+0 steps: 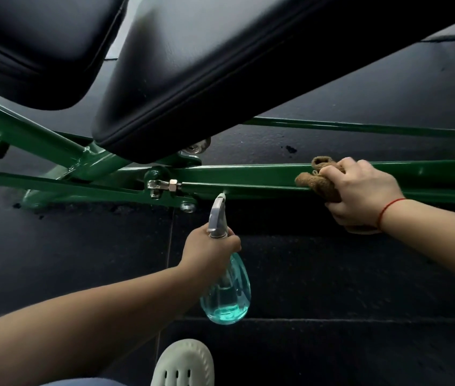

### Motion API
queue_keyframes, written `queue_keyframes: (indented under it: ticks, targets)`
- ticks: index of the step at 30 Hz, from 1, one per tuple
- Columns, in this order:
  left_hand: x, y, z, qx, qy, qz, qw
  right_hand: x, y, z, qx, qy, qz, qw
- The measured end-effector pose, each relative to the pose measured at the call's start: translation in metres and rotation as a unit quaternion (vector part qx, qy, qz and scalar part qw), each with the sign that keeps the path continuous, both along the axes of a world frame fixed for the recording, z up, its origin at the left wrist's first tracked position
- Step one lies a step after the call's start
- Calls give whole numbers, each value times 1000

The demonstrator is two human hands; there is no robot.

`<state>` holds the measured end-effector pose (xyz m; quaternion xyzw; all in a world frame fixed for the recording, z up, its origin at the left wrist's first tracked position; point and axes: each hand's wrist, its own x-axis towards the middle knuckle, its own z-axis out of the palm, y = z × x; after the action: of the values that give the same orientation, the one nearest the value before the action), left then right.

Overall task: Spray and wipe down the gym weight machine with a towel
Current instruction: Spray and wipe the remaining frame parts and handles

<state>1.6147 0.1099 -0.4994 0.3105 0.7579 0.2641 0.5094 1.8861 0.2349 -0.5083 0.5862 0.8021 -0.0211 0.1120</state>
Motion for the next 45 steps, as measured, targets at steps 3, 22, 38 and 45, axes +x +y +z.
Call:
queue_keyframes:
  ticks: [3,22,38,45]
  targets:
    - [0,0,-1,-1,-3,-12,1000,-14,3,4,-13,-10,6,1000]
    - [-26,-23,-8,42,-27,106,993,-220,3,30,-51,120,179,975]
    - [-26,-16,-13,14,-91,134,987,-200,16,48,-101,19,148,984]
    - [-13,-14,-12,-11,-90,155,984,-223,-11,16,36,111,174,978]
